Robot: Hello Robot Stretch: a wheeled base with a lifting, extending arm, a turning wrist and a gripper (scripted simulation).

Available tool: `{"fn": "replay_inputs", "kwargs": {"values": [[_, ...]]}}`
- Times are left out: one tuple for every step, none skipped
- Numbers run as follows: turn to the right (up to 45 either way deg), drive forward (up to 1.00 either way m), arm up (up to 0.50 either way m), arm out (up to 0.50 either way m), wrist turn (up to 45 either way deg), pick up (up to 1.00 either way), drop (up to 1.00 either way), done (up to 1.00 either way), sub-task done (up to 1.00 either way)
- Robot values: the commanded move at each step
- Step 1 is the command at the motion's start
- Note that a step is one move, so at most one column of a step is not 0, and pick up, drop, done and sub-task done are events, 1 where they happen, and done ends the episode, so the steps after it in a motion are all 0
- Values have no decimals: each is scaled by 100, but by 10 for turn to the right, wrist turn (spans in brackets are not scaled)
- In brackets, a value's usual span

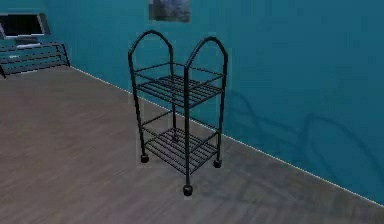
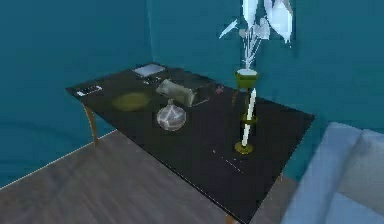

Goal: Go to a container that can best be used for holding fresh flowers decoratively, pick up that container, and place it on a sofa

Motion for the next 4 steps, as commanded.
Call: {"fn": "replay_inputs", "kwargs": {"values": [[450, 0, 0, 0, 0, 0, 0, 0, 0], [120, 0, 0, 0, 0, 0, 0, 0, 0], [0, 60, 0, 0, 0, 0, 0, 0, 0], [-270, 0, 0, 0, 0, 0, 0, 0, 0]]}}
